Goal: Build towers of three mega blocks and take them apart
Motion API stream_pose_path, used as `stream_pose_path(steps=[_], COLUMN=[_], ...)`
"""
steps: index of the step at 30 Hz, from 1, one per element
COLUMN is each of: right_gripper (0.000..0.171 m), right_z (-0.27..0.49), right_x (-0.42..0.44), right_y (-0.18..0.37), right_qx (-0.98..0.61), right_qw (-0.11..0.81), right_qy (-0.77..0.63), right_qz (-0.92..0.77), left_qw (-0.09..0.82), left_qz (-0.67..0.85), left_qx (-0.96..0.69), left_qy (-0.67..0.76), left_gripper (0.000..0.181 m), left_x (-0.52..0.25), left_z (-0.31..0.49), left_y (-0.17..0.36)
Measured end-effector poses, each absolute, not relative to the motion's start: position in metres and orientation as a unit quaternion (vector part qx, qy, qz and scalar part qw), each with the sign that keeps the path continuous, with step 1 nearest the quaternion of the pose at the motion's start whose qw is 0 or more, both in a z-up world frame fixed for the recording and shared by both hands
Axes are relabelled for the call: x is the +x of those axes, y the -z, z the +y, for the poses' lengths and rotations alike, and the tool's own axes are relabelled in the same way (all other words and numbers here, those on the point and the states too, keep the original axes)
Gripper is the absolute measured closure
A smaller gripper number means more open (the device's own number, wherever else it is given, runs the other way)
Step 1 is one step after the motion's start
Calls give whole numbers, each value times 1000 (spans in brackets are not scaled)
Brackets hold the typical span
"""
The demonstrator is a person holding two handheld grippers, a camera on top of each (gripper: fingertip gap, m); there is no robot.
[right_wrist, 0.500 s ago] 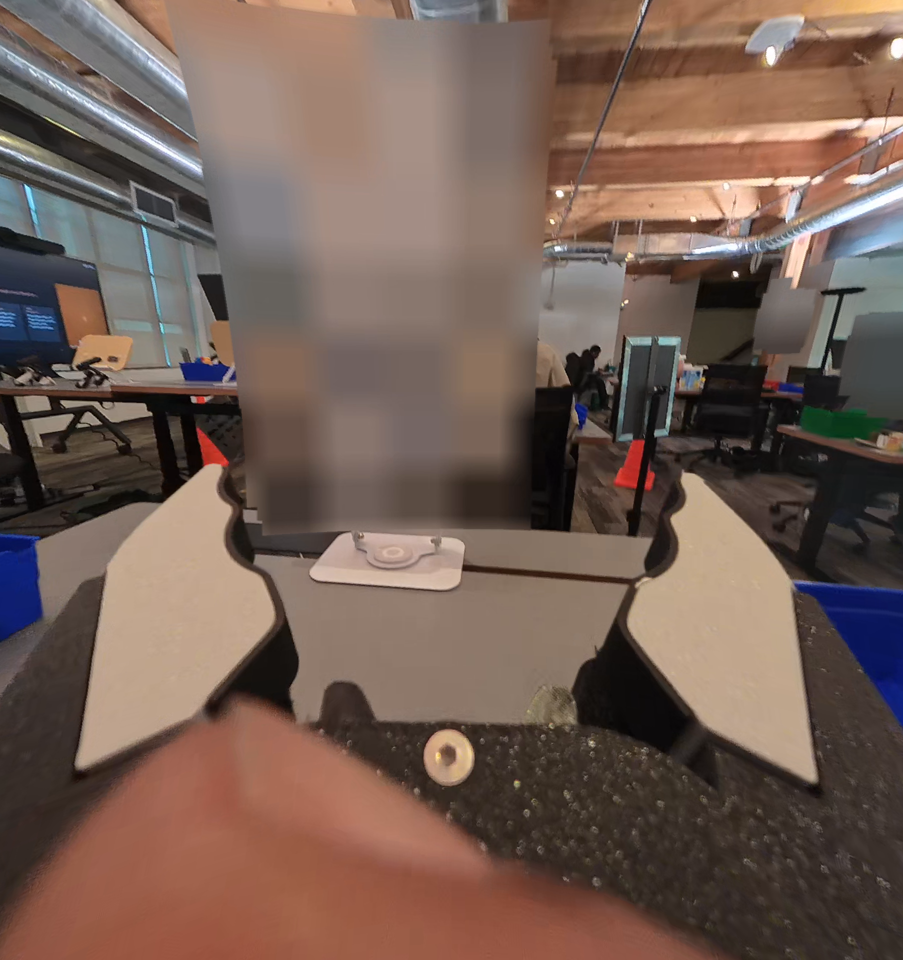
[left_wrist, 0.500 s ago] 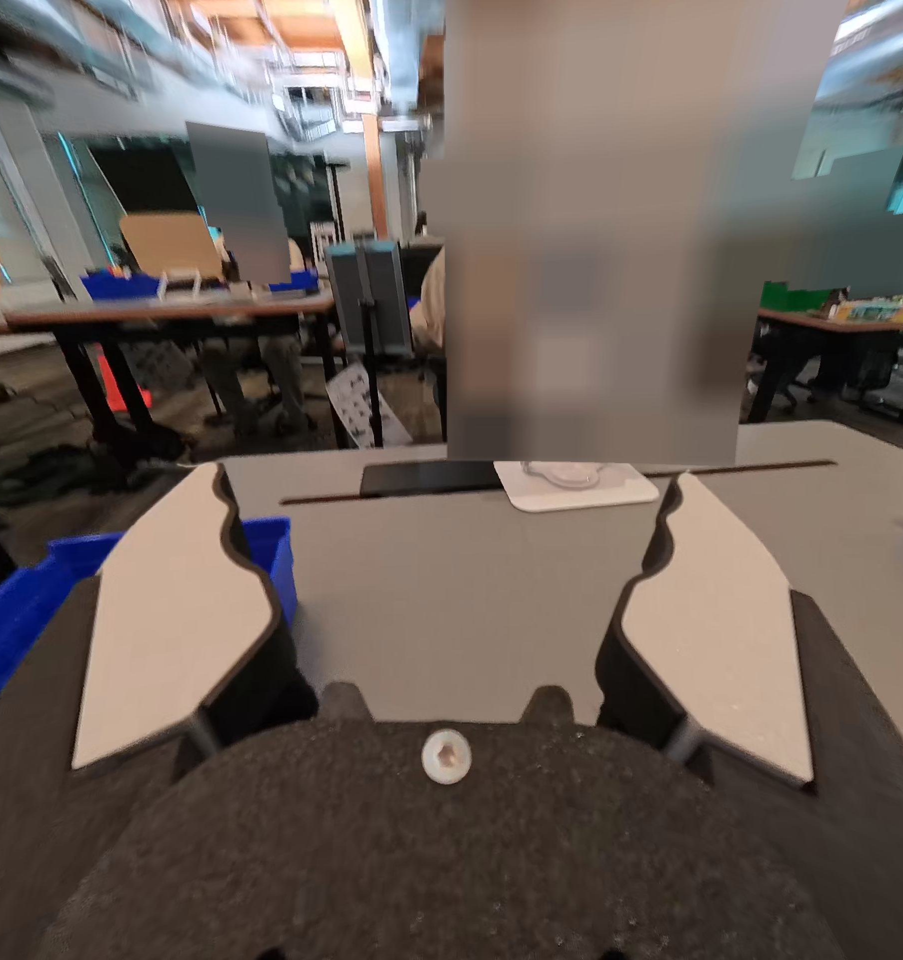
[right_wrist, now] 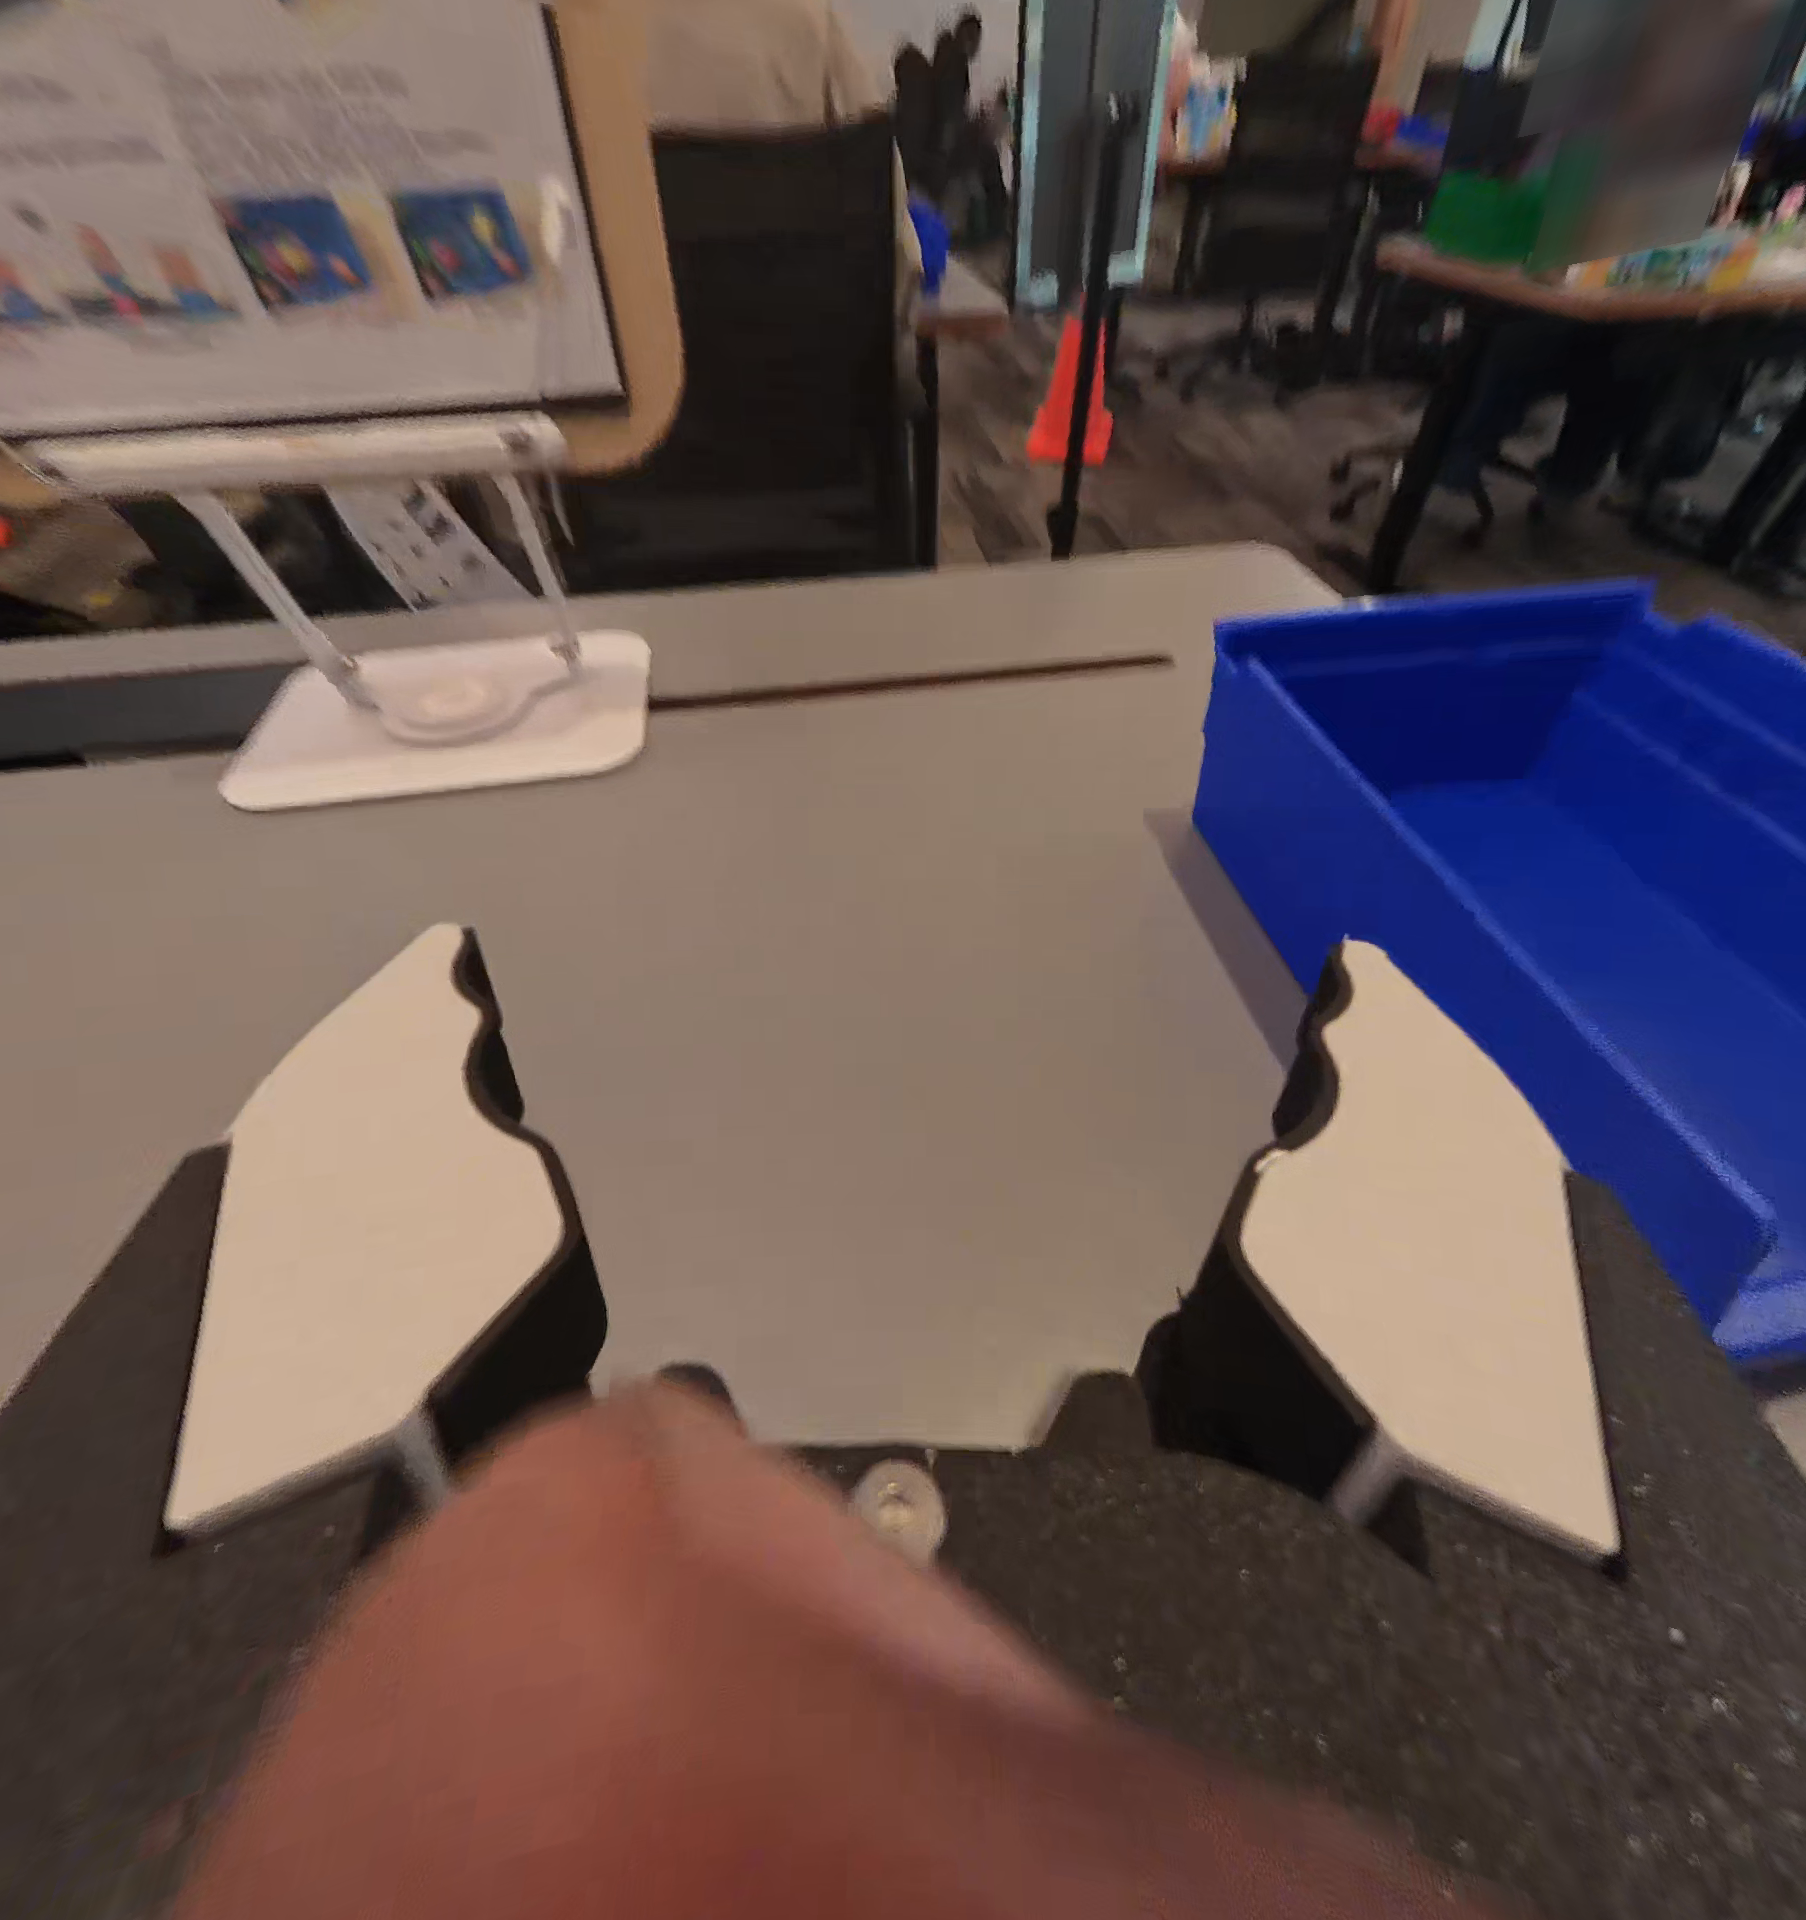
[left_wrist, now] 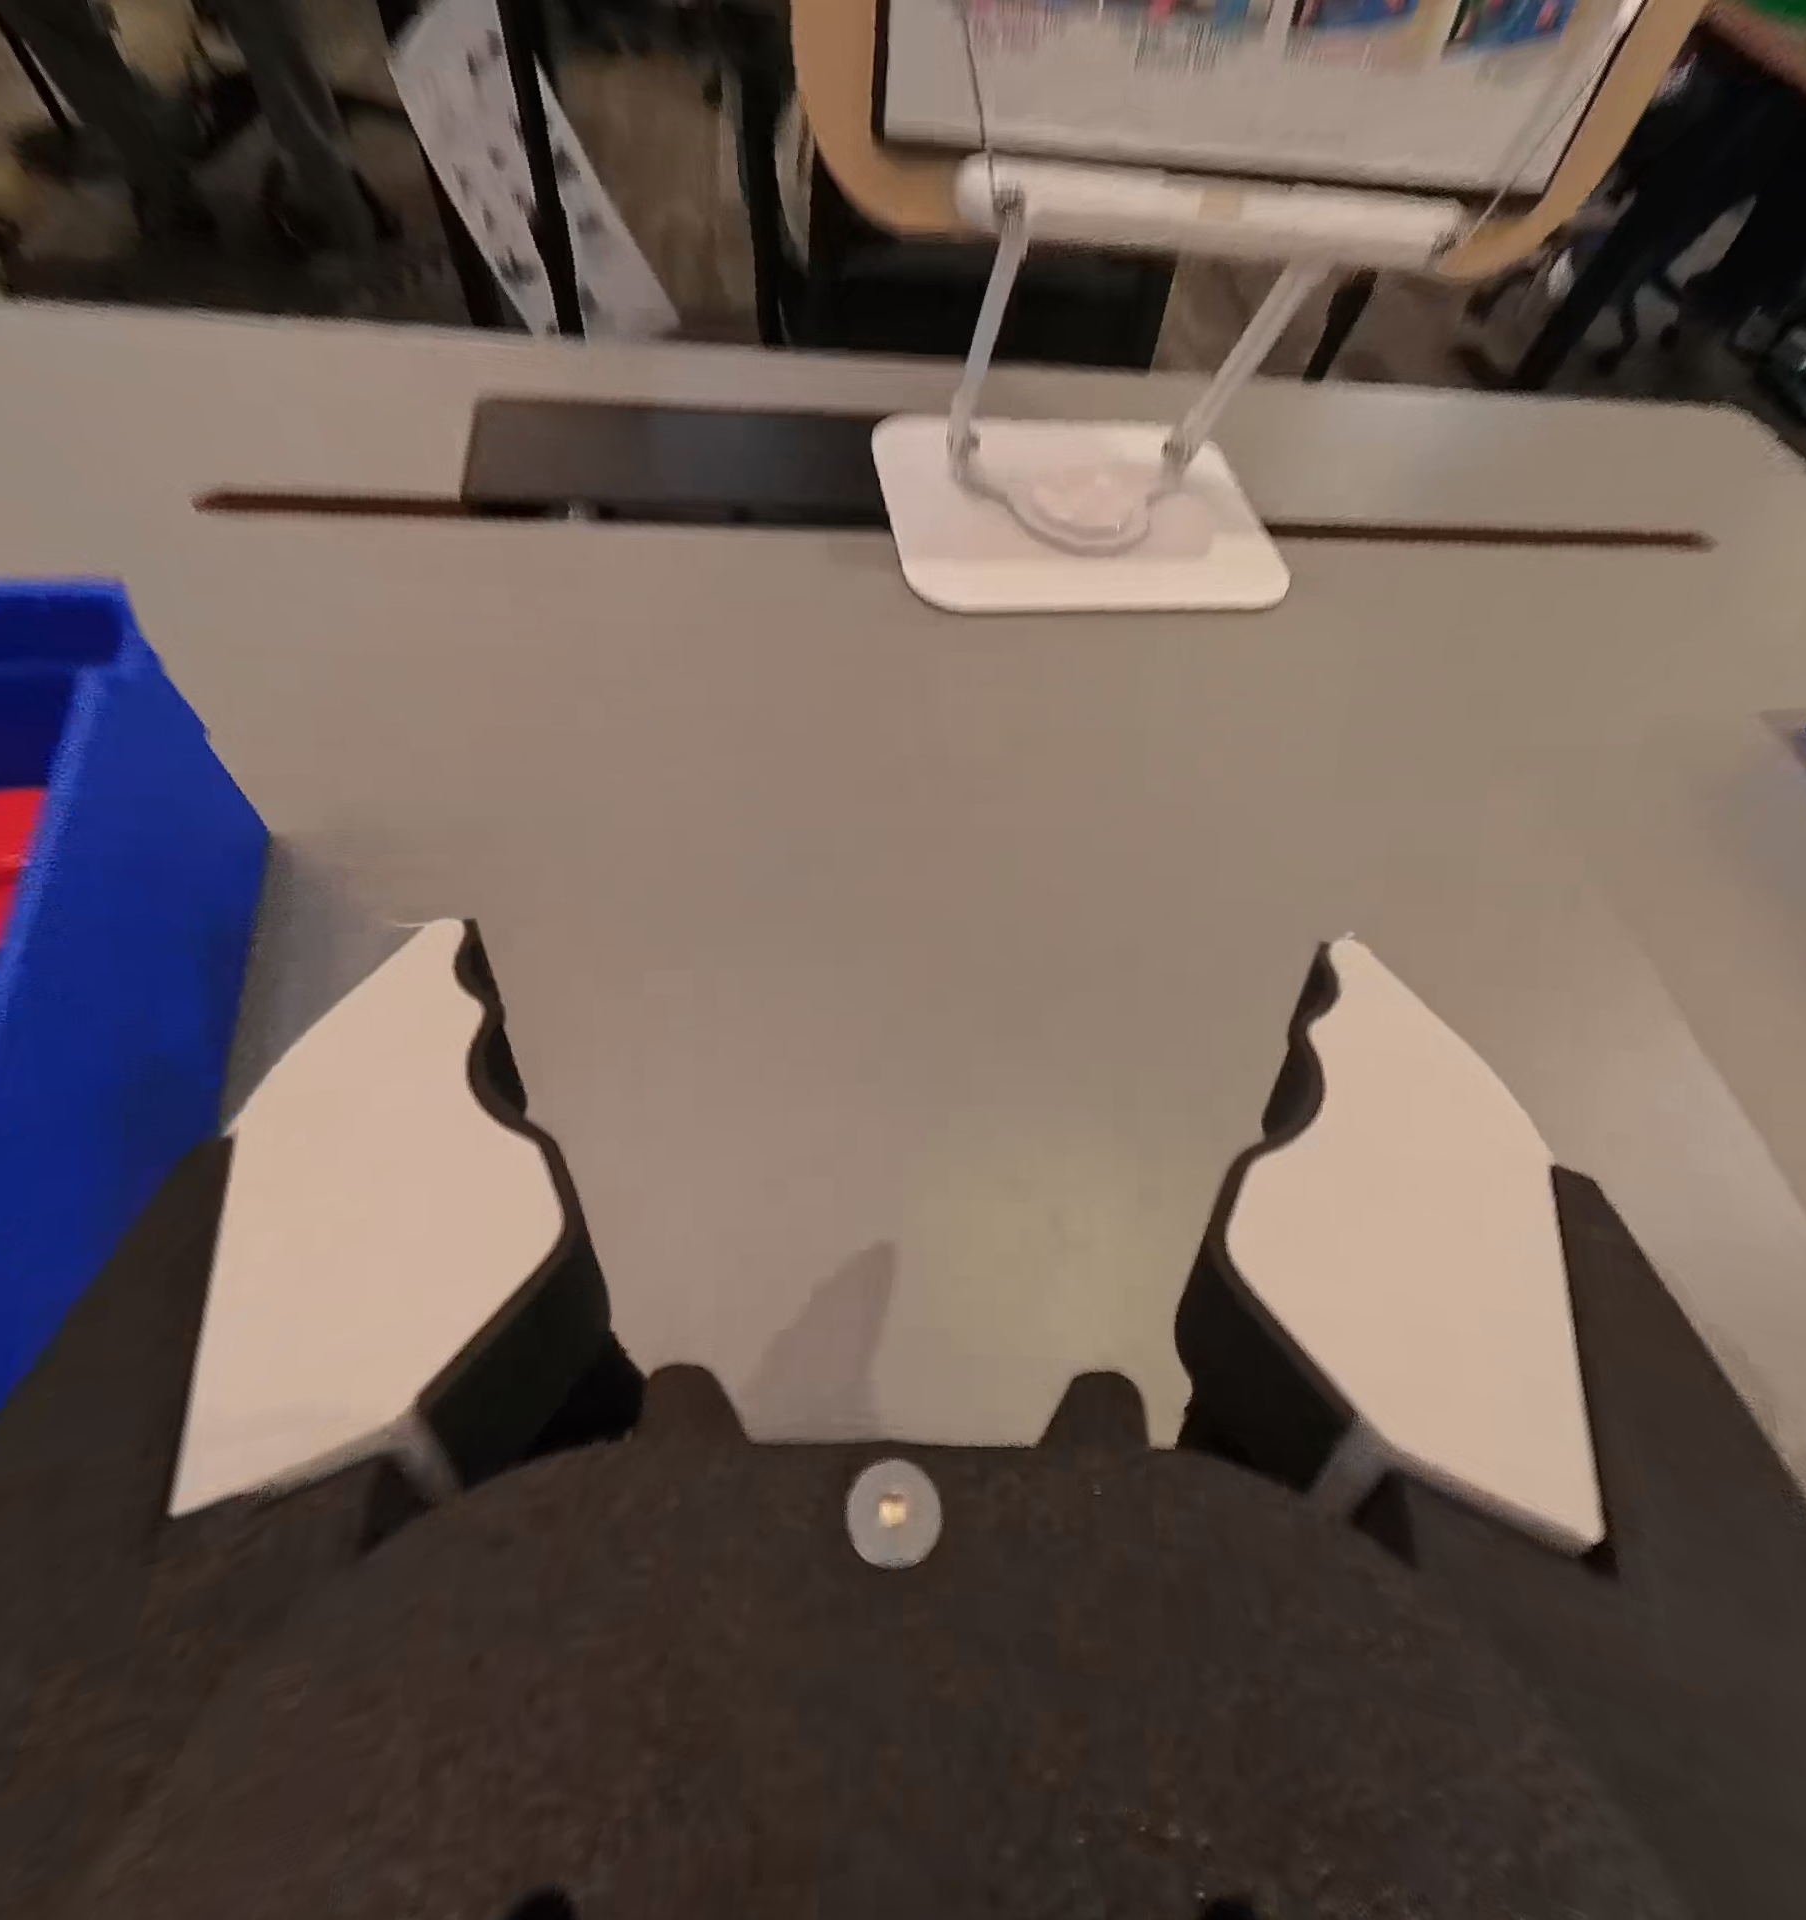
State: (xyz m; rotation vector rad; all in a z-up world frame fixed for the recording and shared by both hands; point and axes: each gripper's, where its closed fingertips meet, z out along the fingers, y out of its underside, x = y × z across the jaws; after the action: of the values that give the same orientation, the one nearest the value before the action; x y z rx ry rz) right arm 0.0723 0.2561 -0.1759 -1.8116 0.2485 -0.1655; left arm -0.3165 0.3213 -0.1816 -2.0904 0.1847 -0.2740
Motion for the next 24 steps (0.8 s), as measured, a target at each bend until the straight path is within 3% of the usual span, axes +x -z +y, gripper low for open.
stream_pose_path(steps=[4, 9, 24], right_gripper=[46, 46, 49], right_z=[261, 265, 282], right_x=[87, 97, 101], right_y=[212, 248, 313], right_qx=[-816, -844, -887], right_qw=[557, 507, 423], right_qy=[85, 96, 119], right_qz=[131, 147, 142], left_qw=[430, 363, 329], left_qz=[76, 68, 31], left_qx=[-892, -923, -943], left_qy=[113, 105, 41], left_gripper=[57, 61, 63], left_x=[-305, -300, -322], left_z=[326, 327, 356], left_y=[216, 255, 305])
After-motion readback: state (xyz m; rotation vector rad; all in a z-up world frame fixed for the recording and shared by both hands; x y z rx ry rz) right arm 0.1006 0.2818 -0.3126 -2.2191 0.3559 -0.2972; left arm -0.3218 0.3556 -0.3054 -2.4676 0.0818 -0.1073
